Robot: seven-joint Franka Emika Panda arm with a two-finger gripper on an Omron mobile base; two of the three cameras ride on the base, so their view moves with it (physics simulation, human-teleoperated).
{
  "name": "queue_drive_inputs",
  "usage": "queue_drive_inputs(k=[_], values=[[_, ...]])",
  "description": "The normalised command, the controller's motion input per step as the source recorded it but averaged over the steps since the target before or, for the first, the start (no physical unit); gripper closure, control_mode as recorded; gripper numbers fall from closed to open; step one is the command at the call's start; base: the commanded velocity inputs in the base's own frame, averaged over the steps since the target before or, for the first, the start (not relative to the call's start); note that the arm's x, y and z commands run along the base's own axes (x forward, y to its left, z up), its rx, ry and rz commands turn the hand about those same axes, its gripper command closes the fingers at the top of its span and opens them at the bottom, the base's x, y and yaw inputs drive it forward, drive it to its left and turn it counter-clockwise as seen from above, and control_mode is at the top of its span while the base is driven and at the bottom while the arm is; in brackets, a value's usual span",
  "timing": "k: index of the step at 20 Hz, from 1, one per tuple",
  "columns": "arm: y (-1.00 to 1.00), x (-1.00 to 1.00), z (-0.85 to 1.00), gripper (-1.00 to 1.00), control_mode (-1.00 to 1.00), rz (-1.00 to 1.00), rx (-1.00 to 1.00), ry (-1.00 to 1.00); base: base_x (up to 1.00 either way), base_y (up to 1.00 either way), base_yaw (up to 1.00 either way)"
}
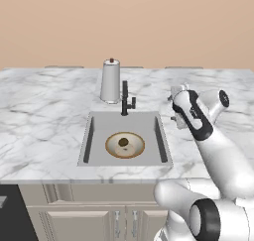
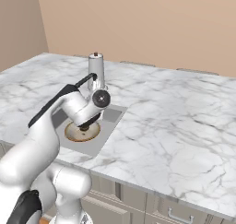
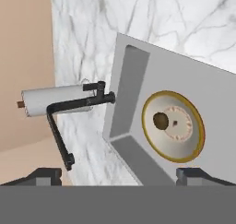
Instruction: Pick the kiwi from the cabinet and place it in the bowl. Then pick the bowl and place it in the sink. Then turn on the sink facuet.
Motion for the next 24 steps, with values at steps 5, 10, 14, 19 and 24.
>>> queue_drive_inputs(k=[5,10,14,19,24], values=[[0.02,-0.17,0.07,-1.00,-1.00,0.06,0.31,0.13,0.00,0.00,0.00],[0.55,0.00,-0.60,-1.00,-1.00,0.02,0.36,0.04,0.00,0.00,0.00],[0.17,0.31,0.03,-1.00,-1.00,-0.18,0.61,0.03,0.00,0.00,0.00],[0.07,0.51,0.04,-1.00,-1.00,-0.32,0.47,0.08,0.00,0.00,0.00],[0.00,0.74,-0.06,-1.00,-1.00,-0.23,0.24,0.26,0.00,0.00,0.00]])
